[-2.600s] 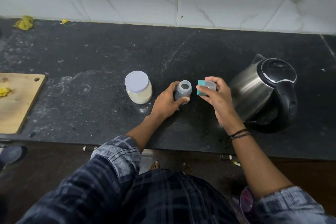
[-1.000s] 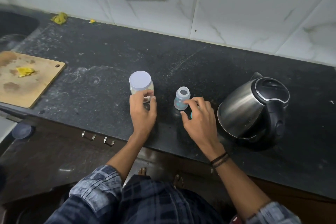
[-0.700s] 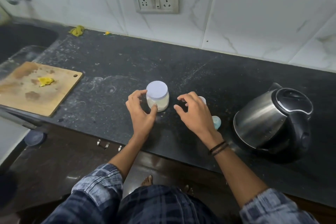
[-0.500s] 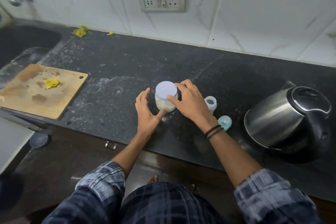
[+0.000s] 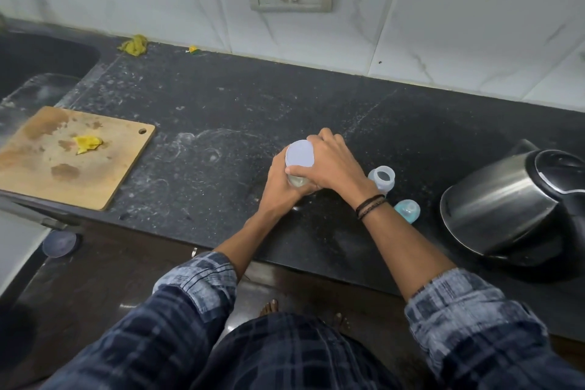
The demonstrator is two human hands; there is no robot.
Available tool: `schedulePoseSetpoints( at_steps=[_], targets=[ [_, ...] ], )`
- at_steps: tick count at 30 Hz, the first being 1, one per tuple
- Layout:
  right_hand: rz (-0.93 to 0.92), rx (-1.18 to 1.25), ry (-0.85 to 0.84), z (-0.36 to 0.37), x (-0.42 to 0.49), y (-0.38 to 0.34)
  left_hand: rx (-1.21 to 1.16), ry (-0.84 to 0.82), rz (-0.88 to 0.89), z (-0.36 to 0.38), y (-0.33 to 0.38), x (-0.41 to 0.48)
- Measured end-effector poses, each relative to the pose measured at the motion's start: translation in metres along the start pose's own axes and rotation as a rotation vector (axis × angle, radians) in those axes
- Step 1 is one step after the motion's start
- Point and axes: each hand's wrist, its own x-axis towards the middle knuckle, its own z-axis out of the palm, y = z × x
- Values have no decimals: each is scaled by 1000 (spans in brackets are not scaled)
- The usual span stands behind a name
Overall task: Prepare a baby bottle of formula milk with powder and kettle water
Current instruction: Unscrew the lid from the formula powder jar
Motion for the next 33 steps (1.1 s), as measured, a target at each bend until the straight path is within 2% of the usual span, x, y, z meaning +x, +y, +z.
schedulePoseSetpoints(
  at_steps=[3,13,33],
  targets=[
    [7,25,16,-1,1,2,-12,-13,-22,3,0,1],
    [-24,97,11,0,6,8,157,22,-76,-4,9,3],
    [-153,143,-15,-6,17,22,166,54,-94,-2,-3,8]
  ],
)
